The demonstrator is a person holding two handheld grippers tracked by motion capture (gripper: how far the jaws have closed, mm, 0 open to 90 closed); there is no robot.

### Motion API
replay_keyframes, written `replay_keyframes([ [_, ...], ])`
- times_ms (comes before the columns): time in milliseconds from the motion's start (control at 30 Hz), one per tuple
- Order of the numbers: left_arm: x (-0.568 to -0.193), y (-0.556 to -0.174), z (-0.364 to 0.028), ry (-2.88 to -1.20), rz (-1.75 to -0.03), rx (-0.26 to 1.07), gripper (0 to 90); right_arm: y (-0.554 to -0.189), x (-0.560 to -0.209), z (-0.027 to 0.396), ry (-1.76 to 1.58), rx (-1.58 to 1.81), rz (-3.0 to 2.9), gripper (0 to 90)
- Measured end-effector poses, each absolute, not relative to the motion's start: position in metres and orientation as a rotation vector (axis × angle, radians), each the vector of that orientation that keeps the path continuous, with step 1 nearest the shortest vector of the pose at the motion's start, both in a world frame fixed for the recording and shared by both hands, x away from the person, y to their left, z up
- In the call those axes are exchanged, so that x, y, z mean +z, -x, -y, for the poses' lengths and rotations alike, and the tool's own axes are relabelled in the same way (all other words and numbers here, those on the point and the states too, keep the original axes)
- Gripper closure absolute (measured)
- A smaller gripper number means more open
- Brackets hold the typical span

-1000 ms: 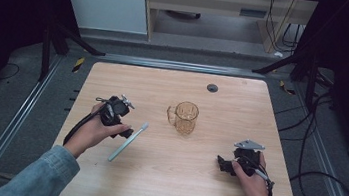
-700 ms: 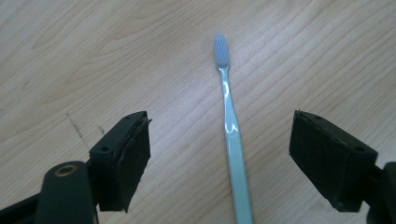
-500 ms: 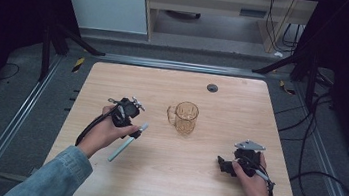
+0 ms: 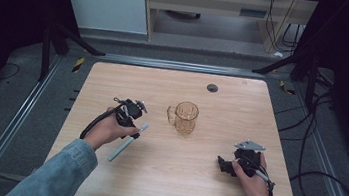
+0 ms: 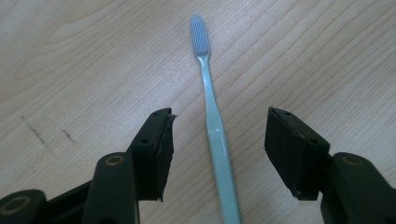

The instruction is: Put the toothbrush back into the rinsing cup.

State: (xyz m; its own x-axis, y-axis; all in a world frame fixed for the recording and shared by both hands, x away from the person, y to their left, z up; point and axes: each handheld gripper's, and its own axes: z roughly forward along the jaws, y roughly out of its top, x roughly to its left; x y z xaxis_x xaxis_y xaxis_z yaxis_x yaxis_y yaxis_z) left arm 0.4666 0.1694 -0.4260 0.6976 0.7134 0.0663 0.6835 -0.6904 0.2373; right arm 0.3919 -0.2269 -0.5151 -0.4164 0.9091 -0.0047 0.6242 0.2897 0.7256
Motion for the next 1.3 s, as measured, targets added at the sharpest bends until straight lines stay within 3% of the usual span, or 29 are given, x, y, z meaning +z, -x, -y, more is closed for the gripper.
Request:
replay_keyframes([
  [800, -0.457, -0.472, -0.172, -2.763, -1.170, 0.176, 47.3, -0.392, -0.515, 0.228, -1.393, 0.910, -2.129, 0.5],
  [1300, -0.456, -0.477, -0.175, -2.793, -1.184, 0.154, 59.6, -0.392, -0.515, 0.227, -1.394, 0.910, -2.129, 0.5],
])
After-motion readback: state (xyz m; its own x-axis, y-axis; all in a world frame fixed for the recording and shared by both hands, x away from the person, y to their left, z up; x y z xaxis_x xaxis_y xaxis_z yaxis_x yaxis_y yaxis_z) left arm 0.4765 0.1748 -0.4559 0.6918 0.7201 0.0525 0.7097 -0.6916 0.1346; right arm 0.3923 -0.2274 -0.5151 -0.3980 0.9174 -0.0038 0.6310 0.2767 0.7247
